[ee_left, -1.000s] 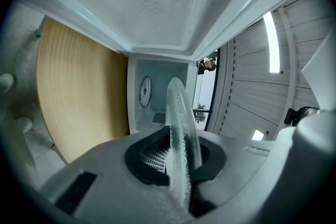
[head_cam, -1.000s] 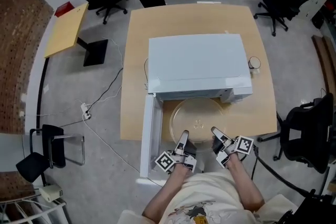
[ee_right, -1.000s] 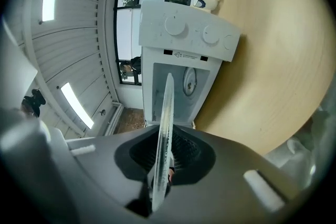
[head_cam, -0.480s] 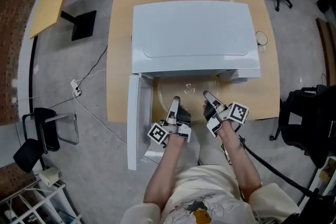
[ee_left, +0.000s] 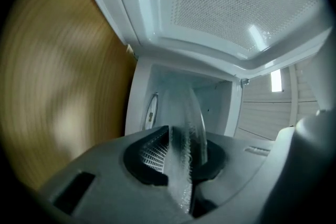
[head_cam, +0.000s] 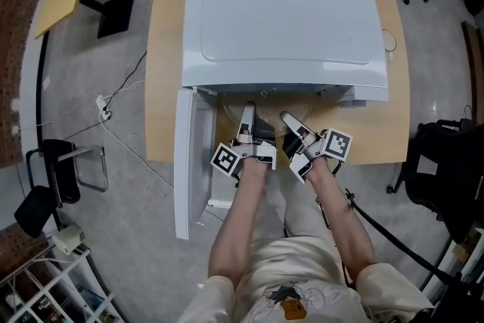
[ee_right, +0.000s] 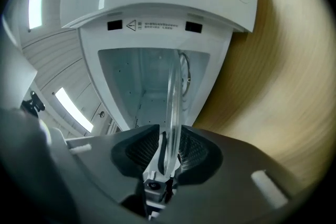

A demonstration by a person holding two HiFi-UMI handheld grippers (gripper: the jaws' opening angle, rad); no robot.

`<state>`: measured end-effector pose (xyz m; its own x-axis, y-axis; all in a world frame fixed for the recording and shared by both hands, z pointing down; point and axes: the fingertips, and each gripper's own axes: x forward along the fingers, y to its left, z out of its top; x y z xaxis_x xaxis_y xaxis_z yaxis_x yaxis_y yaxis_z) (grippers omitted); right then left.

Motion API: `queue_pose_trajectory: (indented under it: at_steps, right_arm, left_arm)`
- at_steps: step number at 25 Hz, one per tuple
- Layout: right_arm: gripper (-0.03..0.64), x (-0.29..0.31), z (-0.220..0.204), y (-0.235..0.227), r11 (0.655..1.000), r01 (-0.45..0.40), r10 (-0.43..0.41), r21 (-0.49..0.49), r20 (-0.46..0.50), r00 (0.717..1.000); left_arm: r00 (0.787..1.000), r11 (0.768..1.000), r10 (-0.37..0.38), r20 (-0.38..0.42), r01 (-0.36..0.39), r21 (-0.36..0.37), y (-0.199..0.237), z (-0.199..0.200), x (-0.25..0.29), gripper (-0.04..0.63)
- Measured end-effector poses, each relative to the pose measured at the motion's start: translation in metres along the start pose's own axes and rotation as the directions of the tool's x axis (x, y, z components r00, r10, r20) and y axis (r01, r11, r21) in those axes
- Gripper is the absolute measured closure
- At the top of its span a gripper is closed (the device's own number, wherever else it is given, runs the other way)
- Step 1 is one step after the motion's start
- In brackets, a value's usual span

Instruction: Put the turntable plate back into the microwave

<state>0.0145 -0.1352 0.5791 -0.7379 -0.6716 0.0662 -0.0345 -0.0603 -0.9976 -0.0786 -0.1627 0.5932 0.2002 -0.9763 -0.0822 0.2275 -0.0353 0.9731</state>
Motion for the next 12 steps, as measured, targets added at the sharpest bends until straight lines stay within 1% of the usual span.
queue_pose_trajectory:
  at_steps: [2,3,4,5,7,10,12]
  right_arm:
    - [0.512,0.007,-0.003,-0.002,1.0,-0.006,0.006,0.019,-0.015,1.0]
    - [0.515,0.01,-0.003,-0.005,1.0,-0.001,0.001,0.012,-0.021,1.0]
    - [0.555,0.012,-0.001,-0.008,1.0,0.008,-0.008,-0.004,-0.027,1.0]
    - [0.575,0.015,0.002,-0.011,1.0,0.013,-0.013,-0.019,-0.03,0.999]
    - [0.577,0.022,0.009,-0.011,1.0,0.002,-0.003,-0.02,-0.027,1.0]
    - [0.583,0.028,0.015,-0.005,0.999,-0.04,0.04,0.022,0.004,0.999]
    - [0.581,0.03,0.019,-0.003,0.998,-0.054,0.054,0.016,0.025,0.998]
  left_arm:
    - [1.0,1.0,-0.006,-0.004,0.006,0.012,0.001,0.003,0.011,0.557]
    - [1.0,1.0,-0.012,-0.004,0.012,0.015,0.001,0.005,0.017,0.557]
    - [1.0,1.0,-0.016,-0.005,0.016,0.018,0.001,0.006,0.023,0.557]
    - [1.0,1.0,-0.018,-0.006,0.018,0.022,0.001,0.006,0.029,0.557]
    - [1.0,0.999,-0.018,-0.014,0.019,0.027,0.002,0.008,0.038,0.558]
    - [0.999,0.999,-0.026,-0.021,0.026,0.021,0.0,0.008,0.047,0.558]
    - [0.999,0.999,-0.029,-0.027,0.03,0.035,0.001,0.009,0.051,0.56]
